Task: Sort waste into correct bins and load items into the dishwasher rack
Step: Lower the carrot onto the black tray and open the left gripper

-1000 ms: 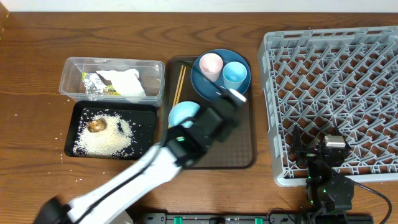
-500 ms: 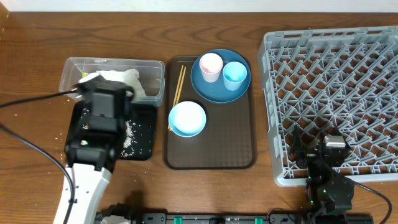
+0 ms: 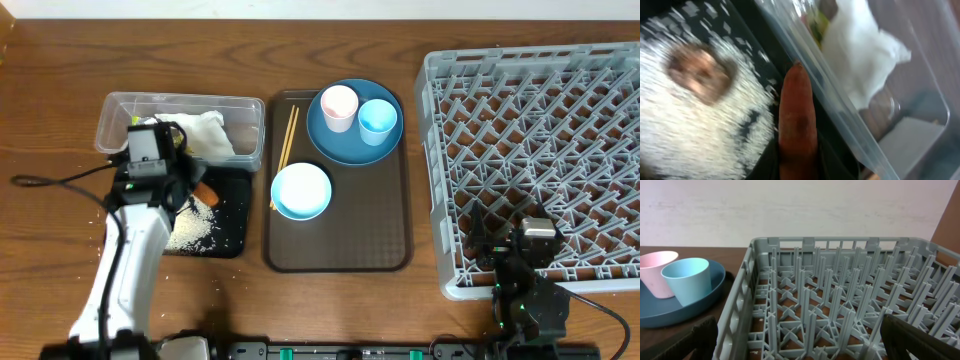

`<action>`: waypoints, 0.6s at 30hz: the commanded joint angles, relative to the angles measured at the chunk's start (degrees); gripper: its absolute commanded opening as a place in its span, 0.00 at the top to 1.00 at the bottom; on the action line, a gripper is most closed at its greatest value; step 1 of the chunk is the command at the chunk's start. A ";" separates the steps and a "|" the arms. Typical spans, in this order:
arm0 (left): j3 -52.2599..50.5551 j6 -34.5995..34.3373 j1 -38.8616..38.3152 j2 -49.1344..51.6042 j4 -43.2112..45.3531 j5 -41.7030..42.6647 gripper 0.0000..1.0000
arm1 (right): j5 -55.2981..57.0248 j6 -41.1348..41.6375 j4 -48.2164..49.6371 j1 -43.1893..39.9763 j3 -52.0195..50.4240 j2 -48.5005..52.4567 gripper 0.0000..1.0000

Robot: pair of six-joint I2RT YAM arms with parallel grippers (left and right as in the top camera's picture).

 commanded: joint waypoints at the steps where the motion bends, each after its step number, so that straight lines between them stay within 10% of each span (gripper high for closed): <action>1: -0.22 -2.84 0.26 3.41 1.60 4.42 0.94 | 0.55 0.24 -0.17 -0.39 -0.11 -0.07 0.01; 18: -0.22 -13.27 0.26 9.55 2.84 5.27 0.93 | 0.55 0.24 -0.17 -0.39 -0.11 -0.07 0.01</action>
